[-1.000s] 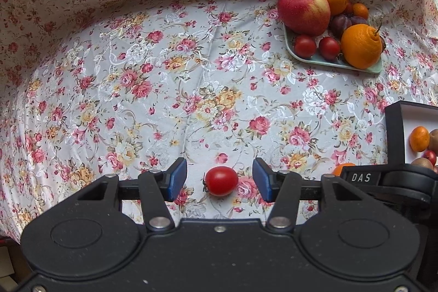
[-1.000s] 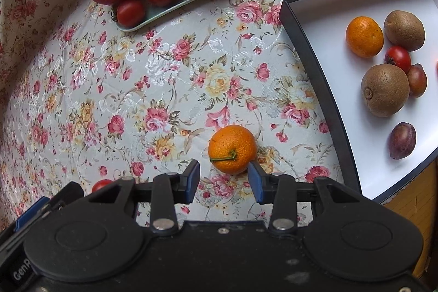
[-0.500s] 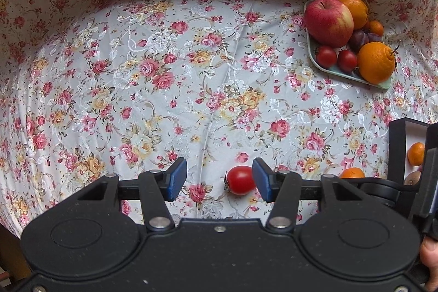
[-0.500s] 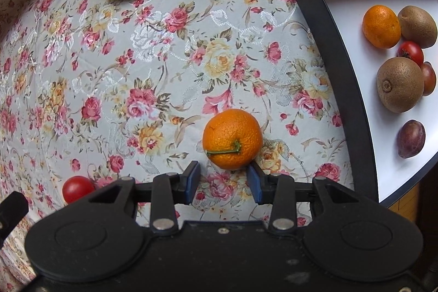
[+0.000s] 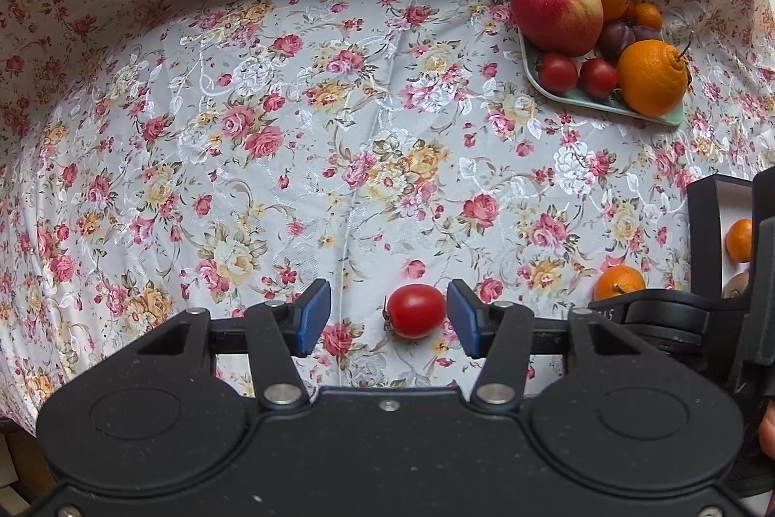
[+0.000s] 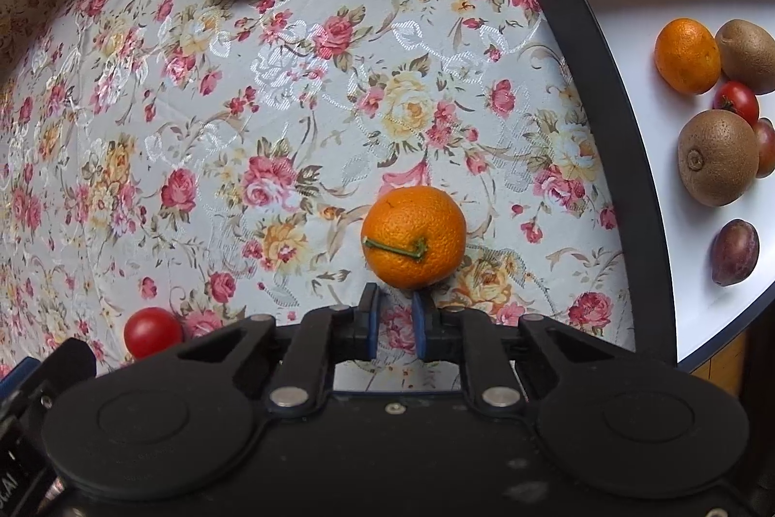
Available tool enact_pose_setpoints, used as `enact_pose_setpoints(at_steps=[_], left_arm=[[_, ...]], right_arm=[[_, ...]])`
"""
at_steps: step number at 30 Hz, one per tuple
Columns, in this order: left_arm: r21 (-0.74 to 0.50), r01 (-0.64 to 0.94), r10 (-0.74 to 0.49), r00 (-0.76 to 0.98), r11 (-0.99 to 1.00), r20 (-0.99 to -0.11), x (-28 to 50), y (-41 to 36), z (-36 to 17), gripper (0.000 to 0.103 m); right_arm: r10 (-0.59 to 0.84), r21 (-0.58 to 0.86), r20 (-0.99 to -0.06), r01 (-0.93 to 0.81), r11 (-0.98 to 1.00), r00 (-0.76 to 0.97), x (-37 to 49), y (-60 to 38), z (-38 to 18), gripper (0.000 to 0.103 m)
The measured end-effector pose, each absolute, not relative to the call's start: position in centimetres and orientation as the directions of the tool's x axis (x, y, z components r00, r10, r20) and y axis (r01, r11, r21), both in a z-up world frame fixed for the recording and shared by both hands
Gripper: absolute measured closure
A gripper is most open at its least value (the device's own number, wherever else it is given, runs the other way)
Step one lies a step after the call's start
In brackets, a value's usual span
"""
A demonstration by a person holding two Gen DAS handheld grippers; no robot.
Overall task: Organize fruits
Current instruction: 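Close the left tool on the red cherry tomato and lift it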
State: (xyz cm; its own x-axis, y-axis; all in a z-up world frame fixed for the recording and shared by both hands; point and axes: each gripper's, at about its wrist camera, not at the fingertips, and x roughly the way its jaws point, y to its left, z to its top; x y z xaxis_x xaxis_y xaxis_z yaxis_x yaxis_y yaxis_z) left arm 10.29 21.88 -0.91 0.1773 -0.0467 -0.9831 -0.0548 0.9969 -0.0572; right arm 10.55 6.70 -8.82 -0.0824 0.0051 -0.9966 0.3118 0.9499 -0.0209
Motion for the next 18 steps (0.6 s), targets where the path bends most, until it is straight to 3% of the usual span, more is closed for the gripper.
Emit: enact_pose_setpoints(at_steps=[12, 18], left_arm=[[-0.084, -0.14, -0.066, 0.133, 0.987, -0.989, 11.3, 25.0, -3.3, 0.044], [-0.087, -0.105, -0.074, 0.126, 0.991, -0.989, 11.6, 23.0, -4.4, 0.044]], right_arm=[[0.127, 0.095, -0.988, 0.313, 0.945, -0.084, 9.8, 6.7, -7.0, 0.082], [0.192, 0.165, -0.98, 0.337, 0.927, -0.048, 9.8, 5.0, -5.3, 0.082]])
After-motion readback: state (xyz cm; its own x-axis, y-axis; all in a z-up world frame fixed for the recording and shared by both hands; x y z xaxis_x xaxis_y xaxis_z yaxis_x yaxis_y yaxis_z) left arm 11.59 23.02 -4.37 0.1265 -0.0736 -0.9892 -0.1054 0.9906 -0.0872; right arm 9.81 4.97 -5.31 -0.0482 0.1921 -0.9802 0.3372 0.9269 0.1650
